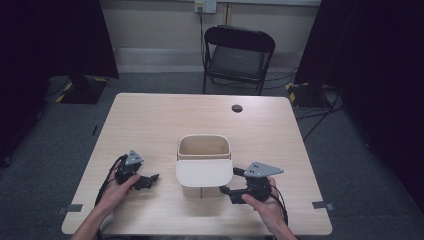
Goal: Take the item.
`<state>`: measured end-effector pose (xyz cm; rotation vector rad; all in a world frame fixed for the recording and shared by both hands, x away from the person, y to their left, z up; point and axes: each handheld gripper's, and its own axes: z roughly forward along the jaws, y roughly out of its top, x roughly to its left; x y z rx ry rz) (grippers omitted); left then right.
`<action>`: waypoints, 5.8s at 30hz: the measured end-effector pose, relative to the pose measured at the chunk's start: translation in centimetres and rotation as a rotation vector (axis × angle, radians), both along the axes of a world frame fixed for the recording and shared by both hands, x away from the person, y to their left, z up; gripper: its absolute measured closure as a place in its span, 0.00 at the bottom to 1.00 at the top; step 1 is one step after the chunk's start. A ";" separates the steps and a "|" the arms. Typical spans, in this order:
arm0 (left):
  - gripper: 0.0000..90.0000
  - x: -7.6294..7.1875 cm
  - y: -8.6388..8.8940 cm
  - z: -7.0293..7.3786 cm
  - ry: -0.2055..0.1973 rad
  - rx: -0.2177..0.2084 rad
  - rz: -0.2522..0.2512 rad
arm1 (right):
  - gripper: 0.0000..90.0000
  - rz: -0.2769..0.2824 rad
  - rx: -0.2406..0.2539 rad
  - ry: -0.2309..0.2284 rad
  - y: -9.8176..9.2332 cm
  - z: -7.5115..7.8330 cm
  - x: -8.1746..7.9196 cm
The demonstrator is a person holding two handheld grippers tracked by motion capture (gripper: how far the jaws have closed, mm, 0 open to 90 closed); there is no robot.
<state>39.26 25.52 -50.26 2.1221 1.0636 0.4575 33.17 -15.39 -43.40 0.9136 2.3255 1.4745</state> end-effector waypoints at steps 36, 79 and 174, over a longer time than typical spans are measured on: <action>0.07 0.0 0.0 0.0 0.000 0.000 0.002 | 0.29 0.006 0.027 -0.038 -0.1 1.3 0.9; 0.07 0.0 0.0 0.0 0.001 0.005 -0.001 | 0.40 -0.022 0.060 -0.067 -0.4 2.5 1.6; 0.07 0.0 0.0 0.0 0.000 0.002 0.001 | 0.53 0.015 0.109 -0.090 0.1 4.2 2.7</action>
